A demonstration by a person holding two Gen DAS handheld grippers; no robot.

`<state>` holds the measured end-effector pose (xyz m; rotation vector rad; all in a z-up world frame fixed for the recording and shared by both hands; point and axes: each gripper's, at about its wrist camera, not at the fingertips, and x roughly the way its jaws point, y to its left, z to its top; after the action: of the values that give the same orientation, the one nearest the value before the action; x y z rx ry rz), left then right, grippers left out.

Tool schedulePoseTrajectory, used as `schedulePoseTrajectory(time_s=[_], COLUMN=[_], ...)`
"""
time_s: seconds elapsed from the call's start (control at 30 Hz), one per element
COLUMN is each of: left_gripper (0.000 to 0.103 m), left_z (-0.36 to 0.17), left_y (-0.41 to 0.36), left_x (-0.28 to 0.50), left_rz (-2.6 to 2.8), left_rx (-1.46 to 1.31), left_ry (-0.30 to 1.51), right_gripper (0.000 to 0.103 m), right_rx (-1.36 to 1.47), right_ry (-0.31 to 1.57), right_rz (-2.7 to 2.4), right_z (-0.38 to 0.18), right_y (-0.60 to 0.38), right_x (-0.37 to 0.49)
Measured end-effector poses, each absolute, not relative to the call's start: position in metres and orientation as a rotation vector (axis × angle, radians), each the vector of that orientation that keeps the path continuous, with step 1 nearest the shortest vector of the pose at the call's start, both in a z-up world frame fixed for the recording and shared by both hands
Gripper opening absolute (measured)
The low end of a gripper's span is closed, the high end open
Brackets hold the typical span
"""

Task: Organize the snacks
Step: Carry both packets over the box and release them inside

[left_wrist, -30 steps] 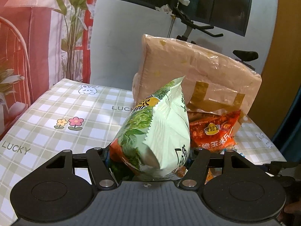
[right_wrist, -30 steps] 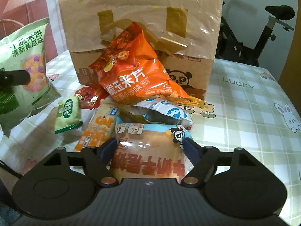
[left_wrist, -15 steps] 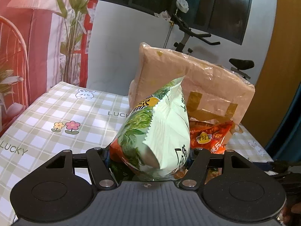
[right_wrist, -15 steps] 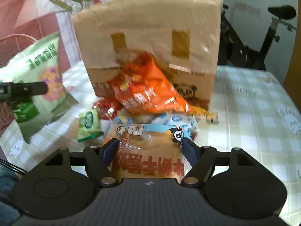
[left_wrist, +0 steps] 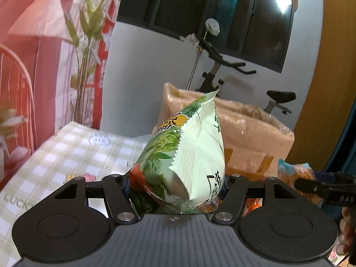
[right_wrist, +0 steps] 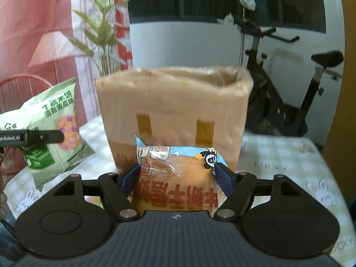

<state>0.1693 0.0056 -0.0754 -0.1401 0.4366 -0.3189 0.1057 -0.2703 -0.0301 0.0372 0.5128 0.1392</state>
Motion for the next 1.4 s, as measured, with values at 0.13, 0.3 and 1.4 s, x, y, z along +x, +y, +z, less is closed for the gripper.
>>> schedulePoseTrajectory(time_s=[0.13,0.3,1.4], left_gripper=[0.068,0.068,0.078], left_z=[-0.055,-0.021,-0.031], left_y=[0.003,0.000,-0.080], left_x=[0.176,0.186,0.396], left_rz=[-0.332,-0.357,-0.369], left_rx=[-0.148,-0.165,-0.355], left_ry=[0.407,0.335,0.496], right_gripper=[0.074,0.074,0.074], right_rx=[0.032,0.038,0.024], right_ry=[0.457,0.382,0.331], right_rz=[0.140,0.159,0.184], right_z=[-0.012,0.017,0.026], right_y=[-0.276,-0.284,-0.316], right_x=[0.110,0.123,0.289])
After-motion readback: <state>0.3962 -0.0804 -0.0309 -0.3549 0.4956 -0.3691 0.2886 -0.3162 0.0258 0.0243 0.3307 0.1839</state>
